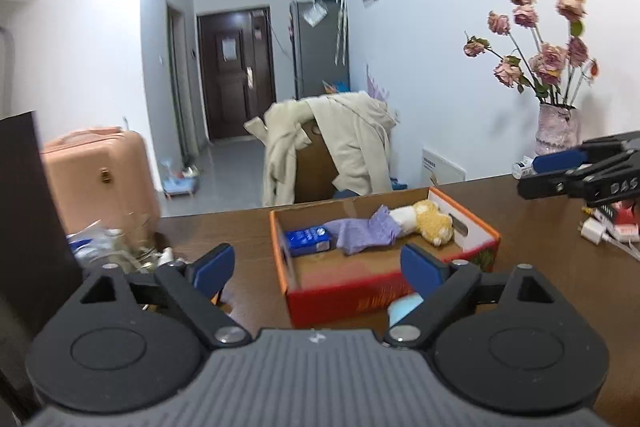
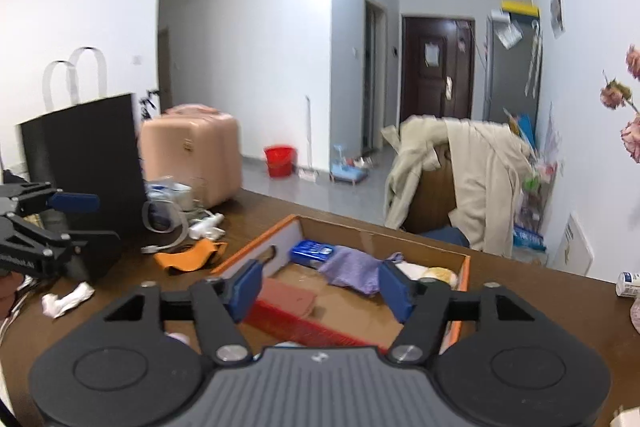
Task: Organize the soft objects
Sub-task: 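Withdraw both grippers toward the lilac towel on the table, then grasp the lilac towel with both grippers and lift it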
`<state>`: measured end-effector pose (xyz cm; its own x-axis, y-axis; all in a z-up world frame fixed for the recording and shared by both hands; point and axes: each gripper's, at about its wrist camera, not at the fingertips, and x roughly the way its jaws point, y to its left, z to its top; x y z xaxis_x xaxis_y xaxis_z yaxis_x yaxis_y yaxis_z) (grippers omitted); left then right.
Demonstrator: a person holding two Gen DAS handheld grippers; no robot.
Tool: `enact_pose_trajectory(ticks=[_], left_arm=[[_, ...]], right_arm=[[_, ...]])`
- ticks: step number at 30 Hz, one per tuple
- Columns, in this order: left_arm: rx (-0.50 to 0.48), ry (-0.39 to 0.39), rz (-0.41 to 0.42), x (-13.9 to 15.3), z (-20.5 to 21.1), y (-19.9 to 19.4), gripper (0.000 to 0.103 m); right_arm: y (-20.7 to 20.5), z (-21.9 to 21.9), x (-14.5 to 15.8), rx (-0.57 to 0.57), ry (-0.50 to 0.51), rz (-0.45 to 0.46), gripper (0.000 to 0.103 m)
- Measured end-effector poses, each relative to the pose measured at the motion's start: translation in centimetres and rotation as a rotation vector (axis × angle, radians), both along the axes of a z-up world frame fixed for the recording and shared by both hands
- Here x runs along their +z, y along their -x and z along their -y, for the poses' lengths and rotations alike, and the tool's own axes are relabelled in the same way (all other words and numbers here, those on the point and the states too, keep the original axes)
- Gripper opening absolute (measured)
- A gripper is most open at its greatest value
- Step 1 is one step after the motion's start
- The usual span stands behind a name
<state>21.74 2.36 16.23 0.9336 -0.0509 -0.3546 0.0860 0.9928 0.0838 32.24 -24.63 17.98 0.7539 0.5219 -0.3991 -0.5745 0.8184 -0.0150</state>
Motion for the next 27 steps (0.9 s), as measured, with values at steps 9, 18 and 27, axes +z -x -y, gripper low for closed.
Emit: enact_pose_trajectory(ticks=[9, 18, 27], left_arm=[[0.057, 0.045, -0.059, -8.5, 0.3, 8.9, 0.096], [0.061, 0.156, -0.133, -11.4, -3.0, 9.8, 0.096], [0.006, 0.262, -0.177, -10.5, -7.0, 0.7, 0.083]], right_arm=[[10.5, -0.3, -7.5, -0.042, -0.028, -0.021, 0.073], [14.3, -1.3, -12.3, -0.106, -0.066, -0.163, 0.073], [10.8, -8.1, -12.1, -0.016, -0.029, -0.205, 0.047]])
